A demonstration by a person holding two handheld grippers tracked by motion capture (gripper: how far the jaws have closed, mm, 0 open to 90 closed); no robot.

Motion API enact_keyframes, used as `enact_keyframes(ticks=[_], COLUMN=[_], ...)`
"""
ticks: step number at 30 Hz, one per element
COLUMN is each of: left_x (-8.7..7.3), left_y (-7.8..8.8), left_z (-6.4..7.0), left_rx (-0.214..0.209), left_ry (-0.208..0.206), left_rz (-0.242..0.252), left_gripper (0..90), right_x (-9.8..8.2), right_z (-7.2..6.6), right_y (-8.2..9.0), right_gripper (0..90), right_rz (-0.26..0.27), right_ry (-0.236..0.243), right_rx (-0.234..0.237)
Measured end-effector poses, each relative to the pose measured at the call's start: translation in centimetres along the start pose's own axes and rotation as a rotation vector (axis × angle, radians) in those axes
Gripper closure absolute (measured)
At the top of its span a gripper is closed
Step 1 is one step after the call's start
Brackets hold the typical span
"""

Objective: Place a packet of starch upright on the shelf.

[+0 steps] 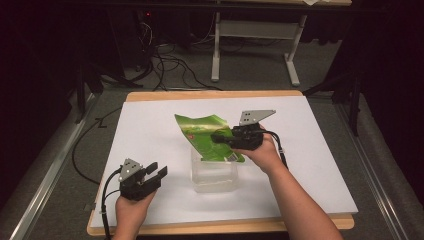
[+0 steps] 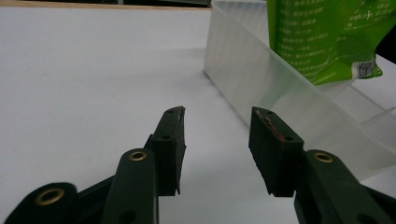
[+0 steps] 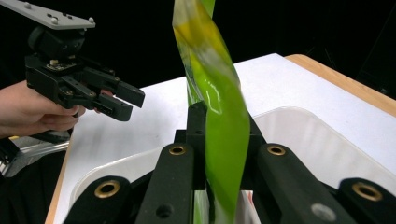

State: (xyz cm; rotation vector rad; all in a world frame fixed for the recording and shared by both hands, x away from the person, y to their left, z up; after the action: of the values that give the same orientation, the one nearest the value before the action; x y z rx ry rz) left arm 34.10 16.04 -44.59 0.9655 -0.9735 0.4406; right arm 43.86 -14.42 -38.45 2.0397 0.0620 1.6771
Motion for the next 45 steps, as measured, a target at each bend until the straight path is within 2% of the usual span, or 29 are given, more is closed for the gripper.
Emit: enact_keyframes(ticks=[5, 10, 11, 13, 18, 24, 27, 32, 40, 41, 42, 43, 44, 45], left_x=[0.0, 0.1, 0.1, 0.1, 0.2, 0.2, 0.3, 0.3, 0.5, 0.4, 0.4, 0.5, 0.5, 0.6], left_y=[0.1, 0.2, 0.2, 0.2, 0.1, 0.0, -0.1, -0.4, -1.5, -1.9, -1.9, -2.6, -2.6, -3.6], left_z=[-0.1, 0.0, 0.1, 0.2, 0.3, 0.4, 0.6, 0.9, 1.0, 1.0, 1.0, 1.1, 1.1, 1.4], left_rx=[-0.002, -0.002, -0.001, -0.003, -0.003, -0.005, -0.006, -0.006, -0.004, -0.001, -0.001, -0.001, -0.001, 0.008], left_ry=[0.001, 0.000, -0.002, -0.006, -0.011, -0.015, -0.020, -0.027, -0.021, -0.025, -0.025, -0.024, -0.024, -0.044], left_rz=[0.004, 0.016, 0.018, 0.017, 0.017, 0.018, 0.017, 0.012, 0.011, 0.006, 0.006, -0.007, -0.007, -0.025], left_gripper=[56.6, 56.9, 57.0, 57.0, 57.0, 57.2, 57.3, 57.6, 60.8, 64.5, 66.1, 69.6, 72.6, 77.0], right_x=[0.0, -0.2, -0.3, -0.2, -0.1, -0.5, -1.1, -2.4, -4.0, -4.8, -4.8, -5.7, -5.7, -6.5], right_z=[-0.2, -0.2, -0.2, -0.3, -0.5, -0.8, -1.0, -1.3, -1.8, -1.9, -1.9, -2.0, -2.0, -1.9], right_y=[-0.9, -0.8, -0.7, -0.3, 0.8, 2.5, 3.4, 5.2, 7.1, 7.5, 7.5, 7.4, 7.4, 6.7], right_gripper=[79.6, 73.6, 71.9, 68.4, 56.0, 49.5, 50.2, 50.5, 53.9, 57.8, 57.8, 63.0, 63.0, 68.9], right_rz=[-0.005, -0.012, 0.000, 0.033, 0.045, 0.048, 0.043, 0.045, 0.046, 0.034, 0.034, 0.030, 0.030, -0.033], right_ry=[-0.008, -0.030, -0.033, -0.034, -0.030, -0.042, -0.049, -0.091, -0.116, -0.132, -0.132, -0.153, -0.153, -0.159], right_rx=[-0.007, -0.020, -0.021, -0.041, -0.104, -0.166, -0.200, -0.260, -0.349, -0.391, -0.391, -0.421, -0.421, -0.469])
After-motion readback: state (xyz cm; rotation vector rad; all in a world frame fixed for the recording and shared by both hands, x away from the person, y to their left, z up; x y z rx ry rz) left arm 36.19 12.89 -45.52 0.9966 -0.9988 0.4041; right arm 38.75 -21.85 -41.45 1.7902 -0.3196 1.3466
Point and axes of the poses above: each handheld gripper's, and its own axes: y roughly backward along the jaws, x roughly out of its top, z roughly to its right, the point moved 3 cm from there along -y, roughly forward along the jaws, and after that the axes turned 2 degrees about -z, right-handed, at the moved point
